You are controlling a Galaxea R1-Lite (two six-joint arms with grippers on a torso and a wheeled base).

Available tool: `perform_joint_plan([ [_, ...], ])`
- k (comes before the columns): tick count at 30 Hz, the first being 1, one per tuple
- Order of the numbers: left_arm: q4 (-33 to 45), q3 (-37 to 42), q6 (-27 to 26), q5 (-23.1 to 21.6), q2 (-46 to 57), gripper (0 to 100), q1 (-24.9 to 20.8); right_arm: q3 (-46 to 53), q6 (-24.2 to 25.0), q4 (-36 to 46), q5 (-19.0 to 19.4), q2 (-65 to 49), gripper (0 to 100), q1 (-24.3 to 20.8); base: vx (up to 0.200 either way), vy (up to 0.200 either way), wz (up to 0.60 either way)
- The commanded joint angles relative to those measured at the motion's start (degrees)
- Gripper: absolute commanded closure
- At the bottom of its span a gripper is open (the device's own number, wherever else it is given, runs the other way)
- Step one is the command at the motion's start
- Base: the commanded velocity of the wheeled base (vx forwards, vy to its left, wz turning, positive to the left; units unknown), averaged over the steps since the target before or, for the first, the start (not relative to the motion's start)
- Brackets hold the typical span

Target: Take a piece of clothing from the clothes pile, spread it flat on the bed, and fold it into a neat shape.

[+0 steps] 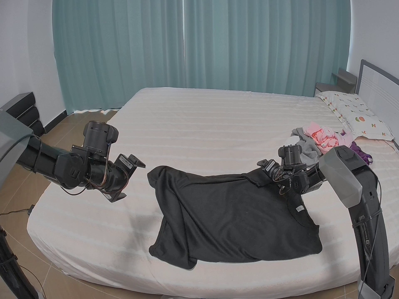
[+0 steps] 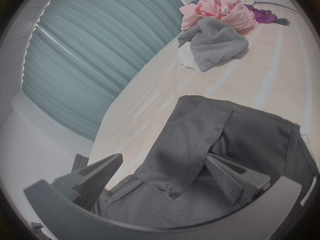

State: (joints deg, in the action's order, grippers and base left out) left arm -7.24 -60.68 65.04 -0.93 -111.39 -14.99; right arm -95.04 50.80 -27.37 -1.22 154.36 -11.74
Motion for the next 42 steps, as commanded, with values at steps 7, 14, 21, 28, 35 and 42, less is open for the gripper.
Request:
perform_joint_plan([
  [7,-0.2,5.2,0.3,2.2,3.4,0,0.4,-19.6,0.1,9.7,-1.2,11.0,0,-1.7,0.000,0.000,0.00],
  [14,-0.1,6.8,0.4,2.2,4.9,0,0.4,-19.6,-0.2,-1.3,-2.5,11.7,0,-1.5,0.000,0.000,0.00],
  [21,-0.3,8.2,0.4,2.2,6.3,0,0.4,-19.6,-3.0,-20.9,-3.3,8.5,0,-0.5,0.000,0.000,0.00],
  [28,-5.1,11.1,0.2,3.5,6.6,0,0.3,-19.6,-3.2,-16.6,-1.3,7.5,0,0.9,0.000,0.000,0.00],
  [35,-6.0,12.4,0.1,3.6,6.6,0,-0.4,-19.4,-3.0,-8.1,-1.8,9.6,0,2.9,0.000,0.000,0.00],
  [42,-6.0,14.9,-0.4,3.7,7.9,0,-3.6,-4.3,-1.6,-4.9,0.2,-0.4,0,3.0,0.000,0.000,0.00],
])
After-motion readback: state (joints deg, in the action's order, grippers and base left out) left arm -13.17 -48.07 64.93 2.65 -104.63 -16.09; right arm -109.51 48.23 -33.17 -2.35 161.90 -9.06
